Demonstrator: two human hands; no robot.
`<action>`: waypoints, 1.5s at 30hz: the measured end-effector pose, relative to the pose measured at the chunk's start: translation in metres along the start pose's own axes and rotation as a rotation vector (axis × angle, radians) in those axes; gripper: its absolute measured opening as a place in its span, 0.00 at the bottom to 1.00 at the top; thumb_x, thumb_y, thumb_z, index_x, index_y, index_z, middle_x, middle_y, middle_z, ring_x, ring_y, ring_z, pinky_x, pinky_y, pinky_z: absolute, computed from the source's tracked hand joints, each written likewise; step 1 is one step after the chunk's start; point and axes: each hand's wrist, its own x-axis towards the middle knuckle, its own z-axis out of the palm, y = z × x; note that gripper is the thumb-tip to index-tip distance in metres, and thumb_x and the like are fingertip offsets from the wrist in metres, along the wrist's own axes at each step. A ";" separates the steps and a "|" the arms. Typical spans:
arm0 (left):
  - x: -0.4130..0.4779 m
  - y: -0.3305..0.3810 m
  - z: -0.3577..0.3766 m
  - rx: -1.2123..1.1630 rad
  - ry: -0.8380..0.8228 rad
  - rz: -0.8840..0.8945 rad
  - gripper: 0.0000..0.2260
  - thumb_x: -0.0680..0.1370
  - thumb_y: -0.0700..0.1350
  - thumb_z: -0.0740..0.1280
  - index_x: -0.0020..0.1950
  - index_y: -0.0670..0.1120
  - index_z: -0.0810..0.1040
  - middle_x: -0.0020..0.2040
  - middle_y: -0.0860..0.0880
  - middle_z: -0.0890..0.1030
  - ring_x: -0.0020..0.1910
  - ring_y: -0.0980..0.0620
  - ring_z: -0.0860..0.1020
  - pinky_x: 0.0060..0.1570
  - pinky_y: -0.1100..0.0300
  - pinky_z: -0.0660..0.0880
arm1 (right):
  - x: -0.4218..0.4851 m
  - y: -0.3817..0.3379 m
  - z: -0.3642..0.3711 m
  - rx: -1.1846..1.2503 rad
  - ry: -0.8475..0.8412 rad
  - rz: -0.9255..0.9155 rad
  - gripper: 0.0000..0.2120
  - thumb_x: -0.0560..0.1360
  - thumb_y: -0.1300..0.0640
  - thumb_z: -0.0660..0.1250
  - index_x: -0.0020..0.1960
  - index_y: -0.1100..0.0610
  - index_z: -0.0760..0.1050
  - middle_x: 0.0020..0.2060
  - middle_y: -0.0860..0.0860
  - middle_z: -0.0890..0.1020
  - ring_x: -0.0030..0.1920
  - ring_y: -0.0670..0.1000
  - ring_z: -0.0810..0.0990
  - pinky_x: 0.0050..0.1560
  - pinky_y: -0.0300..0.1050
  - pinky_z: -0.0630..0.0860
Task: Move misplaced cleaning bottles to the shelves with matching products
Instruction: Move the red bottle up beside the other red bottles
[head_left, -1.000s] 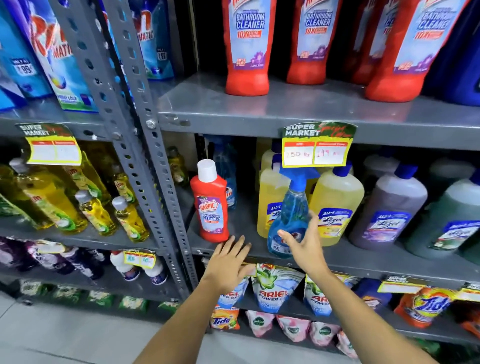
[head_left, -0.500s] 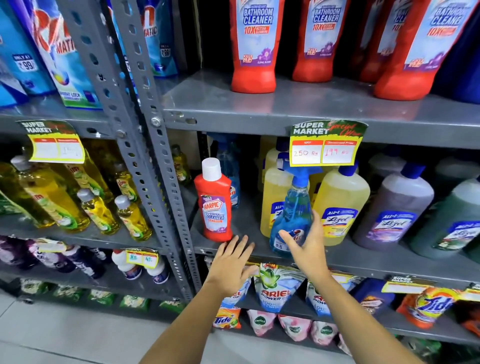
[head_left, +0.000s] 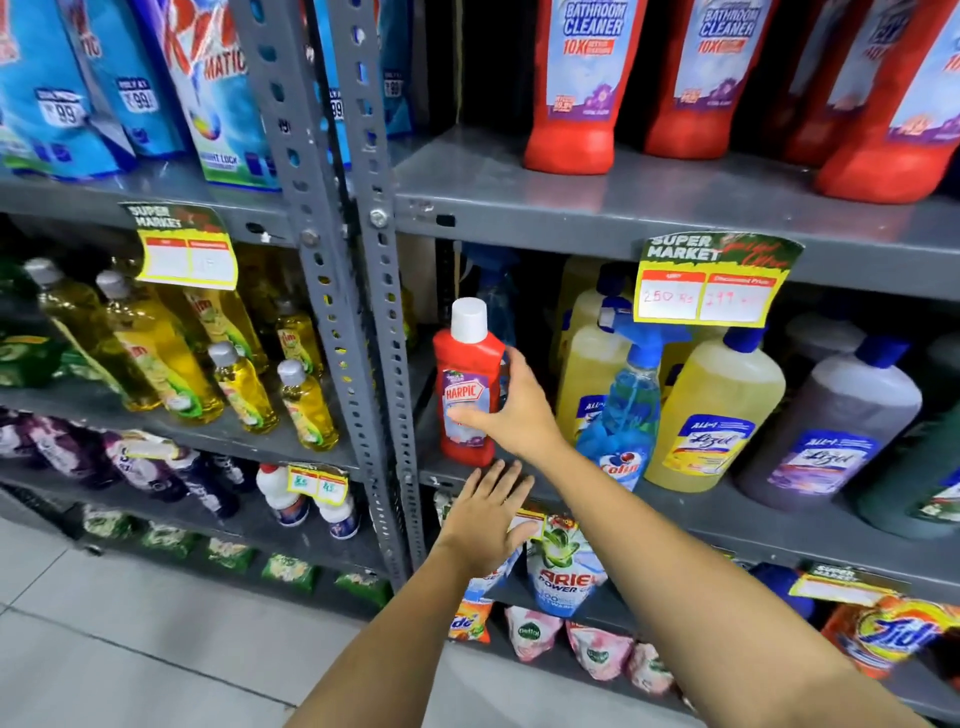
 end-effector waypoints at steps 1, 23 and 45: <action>0.001 -0.001 0.001 0.002 0.007 -0.001 0.39 0.75 0.67 0.32 0.78 0.47 0.54 0.79 0.45 0.54 0.77 0.46 0.49 0.73 0.50 0.41 | 0.005 0.002 0.004 -0.005 -0.011 0.029 0.42 0.60 0.42 0.80 0.67 0.52 0.67 0.59 0.52 0.80 0.56 0.51 0.81 0.60 0.54 0.78; -0.032 -0.014 -0.161 -0.019 0.574 0.084 0.25 0.82 0.57 0.53 0.77 0.49 0.59 0.78 0.49 0.56 0.77 0.52 0.48 0.74 0.45 0.49 | -0.086 -0.173 -0.140 0.275 0.360 -0.519 0.17 0.66 0.61 0.77 0.51 0.52 0.77 0.46 0.49 0.85 0.46 0.45 0.84 0.51 0.41 0.79; 0.048 0.034 -0.292 0.186 0.931 0.023 0.20 0.80 0.60 0.56 0.62 0.49 0.77 0.60 0.51 0.80 0.60 0.50 0.75 0.64 0.41 0.60 | 0.027 -0.218 -0.248 0.163 0.463 -0.313 0.16 0.72 0.57 0.74 0.58 0.54 0.75 0.54 0.52 0.83 0.54 0.51 0.83 0.60 0.54 0.79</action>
